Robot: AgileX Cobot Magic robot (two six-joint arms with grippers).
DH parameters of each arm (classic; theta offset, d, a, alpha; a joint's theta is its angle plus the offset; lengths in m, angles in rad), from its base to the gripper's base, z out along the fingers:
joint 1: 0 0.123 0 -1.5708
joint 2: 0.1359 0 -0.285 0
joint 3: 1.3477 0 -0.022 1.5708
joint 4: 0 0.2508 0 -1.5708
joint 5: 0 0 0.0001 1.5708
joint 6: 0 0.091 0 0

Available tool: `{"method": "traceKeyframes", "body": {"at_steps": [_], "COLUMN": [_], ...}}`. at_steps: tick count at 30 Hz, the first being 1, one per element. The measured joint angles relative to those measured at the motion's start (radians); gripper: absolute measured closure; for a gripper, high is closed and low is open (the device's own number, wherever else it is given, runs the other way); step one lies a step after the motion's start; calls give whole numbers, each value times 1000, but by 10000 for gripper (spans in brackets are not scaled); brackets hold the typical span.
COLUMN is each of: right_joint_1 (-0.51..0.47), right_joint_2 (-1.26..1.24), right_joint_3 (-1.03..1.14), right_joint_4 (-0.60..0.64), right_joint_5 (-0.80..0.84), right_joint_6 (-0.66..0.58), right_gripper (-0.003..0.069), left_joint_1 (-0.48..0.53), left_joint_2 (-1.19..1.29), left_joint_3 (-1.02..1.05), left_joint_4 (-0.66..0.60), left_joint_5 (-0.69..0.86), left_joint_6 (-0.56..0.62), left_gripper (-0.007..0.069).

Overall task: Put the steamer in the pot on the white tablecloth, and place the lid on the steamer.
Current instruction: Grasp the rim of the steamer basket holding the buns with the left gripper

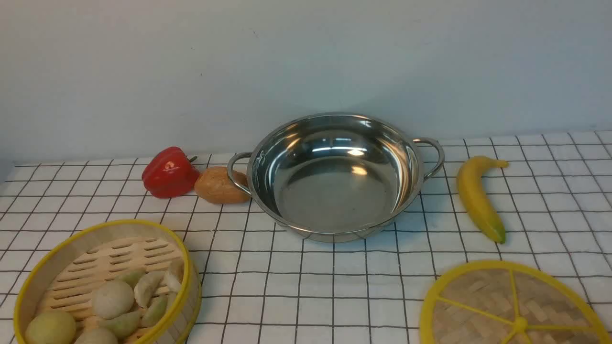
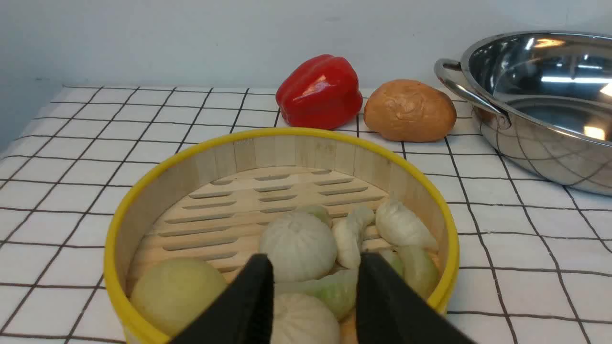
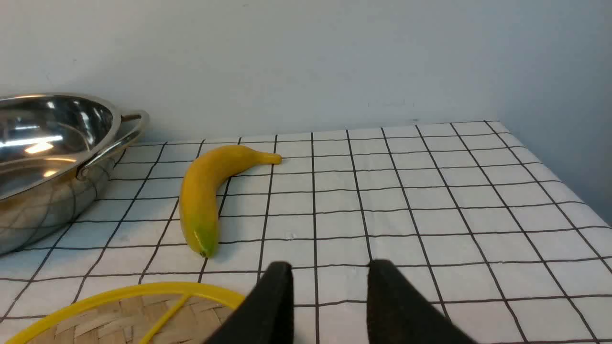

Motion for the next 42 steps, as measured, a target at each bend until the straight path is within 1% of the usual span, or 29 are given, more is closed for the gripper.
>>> {"method": "traceKeyframes", "body": {"at_steps": [31,33,35,41,42], "right_joint_1": [0,0,0,0,0], "right_joint_2": [0,0,0,0,0], "right_joint_3": [0,0,0,0,0], "right_joint_4": [0,0,0,0,0], "right_joint_5": [0,0,0,0,0], "right_joint_6": [0,0,0,0,0], "right_gripper": [419,419,419,419,419], "left_joint_1": [0,0,0,0,0], "left_joint_2": [0,0,0,0,0], "left_joint_3": [0,0,0,0,0], "left_joint_4": [-3,-23,-72,-173,-210], "left_joint_5": [-14,-33,-76,-284,-336], "left_joint_6": [0,-7,-19,-53,-90], "left_gripper": [382,382,382,382,382]}}
